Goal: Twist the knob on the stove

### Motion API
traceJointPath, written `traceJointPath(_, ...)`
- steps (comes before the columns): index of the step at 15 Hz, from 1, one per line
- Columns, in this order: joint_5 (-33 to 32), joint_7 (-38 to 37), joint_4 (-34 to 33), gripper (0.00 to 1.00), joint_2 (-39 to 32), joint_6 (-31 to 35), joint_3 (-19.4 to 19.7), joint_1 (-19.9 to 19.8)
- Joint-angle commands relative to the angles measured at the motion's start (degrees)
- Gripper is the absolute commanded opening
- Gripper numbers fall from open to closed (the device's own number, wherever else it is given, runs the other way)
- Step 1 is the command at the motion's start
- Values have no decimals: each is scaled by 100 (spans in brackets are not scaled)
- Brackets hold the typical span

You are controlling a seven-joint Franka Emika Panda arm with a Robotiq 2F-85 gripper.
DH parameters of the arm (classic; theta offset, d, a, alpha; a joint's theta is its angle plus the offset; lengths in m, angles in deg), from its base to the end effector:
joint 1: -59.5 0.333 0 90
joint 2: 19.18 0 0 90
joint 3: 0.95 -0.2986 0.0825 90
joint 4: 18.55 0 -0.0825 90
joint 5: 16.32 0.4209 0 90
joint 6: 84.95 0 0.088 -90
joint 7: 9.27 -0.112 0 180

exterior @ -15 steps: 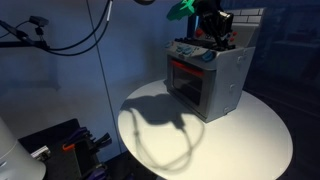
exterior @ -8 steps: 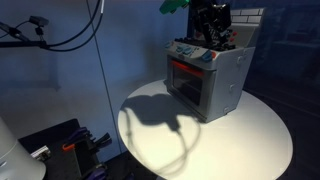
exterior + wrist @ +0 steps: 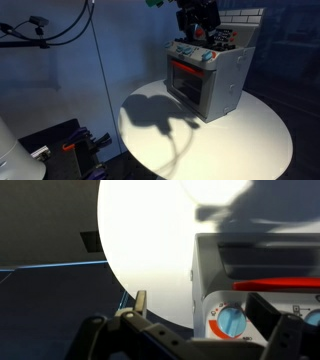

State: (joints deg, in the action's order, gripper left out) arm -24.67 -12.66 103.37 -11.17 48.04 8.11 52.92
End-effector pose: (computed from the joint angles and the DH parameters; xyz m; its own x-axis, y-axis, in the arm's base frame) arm 0.5556 -0.1610 0.4670 0.9188 -0.2213 0.3268 -0.2639 -0.9602 0.0918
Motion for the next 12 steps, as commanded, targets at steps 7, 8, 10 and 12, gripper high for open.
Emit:
traceJointPath(7, 299, 226, 33, 100, 582, -1904, -77, -38)
traceJointPath(8, 330, 204, 3, 100, 604, -2127, -77, -40)
traceJointPath(10, 463, 172, -57, 100, 646, -2553, -66, -38)
traceJointPath(12, 592, 123, -99, 100, 681, -2906, -59, -43)
